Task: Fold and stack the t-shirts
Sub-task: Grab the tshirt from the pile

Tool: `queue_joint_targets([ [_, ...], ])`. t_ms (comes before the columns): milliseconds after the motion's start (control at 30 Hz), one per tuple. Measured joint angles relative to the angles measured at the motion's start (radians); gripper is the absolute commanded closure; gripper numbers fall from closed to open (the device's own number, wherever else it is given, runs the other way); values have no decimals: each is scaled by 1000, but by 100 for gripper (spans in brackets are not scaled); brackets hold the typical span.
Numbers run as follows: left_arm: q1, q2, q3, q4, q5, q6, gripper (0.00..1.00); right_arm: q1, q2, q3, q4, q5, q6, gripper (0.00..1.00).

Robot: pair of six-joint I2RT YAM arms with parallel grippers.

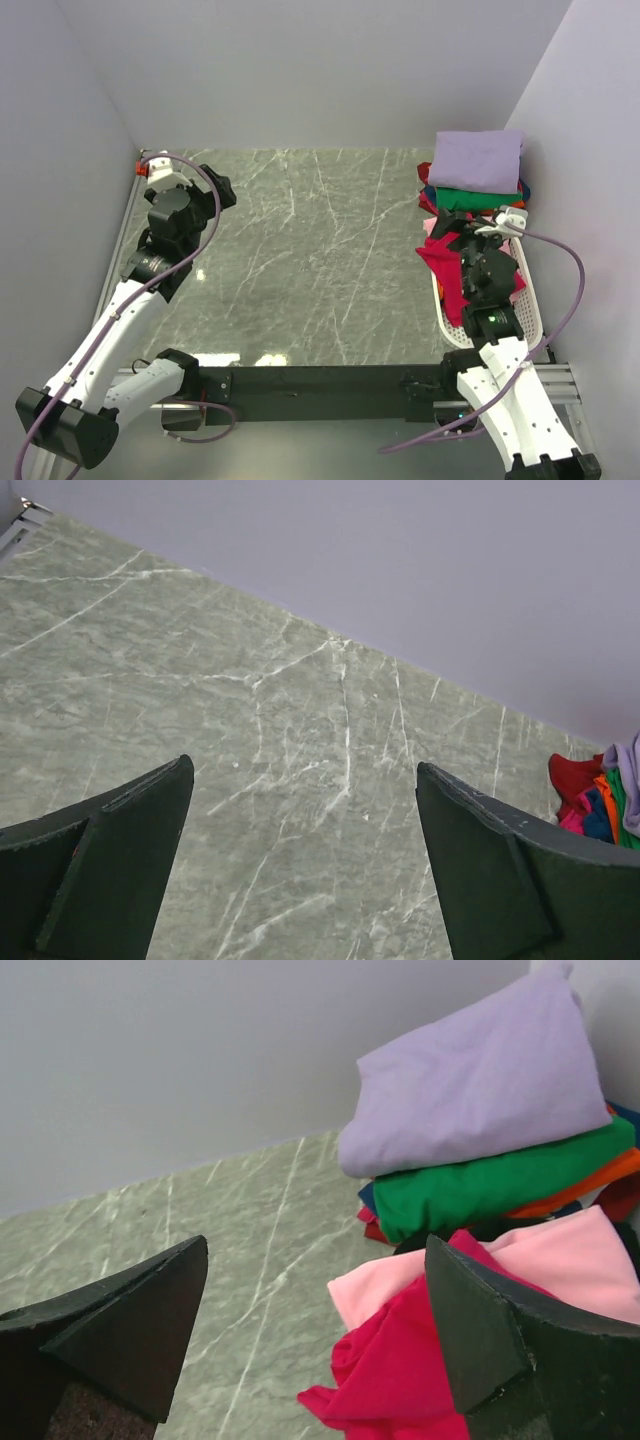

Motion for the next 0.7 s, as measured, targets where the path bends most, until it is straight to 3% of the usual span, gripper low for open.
queue_joint_targets([
  [333,-29,0,0,0,-42,-3,1,12,56,162,-249,-126,71,5],
  [700,-31,2,0,-5,-46,-3,1,70,236,211,-453,-83,132,4],
])
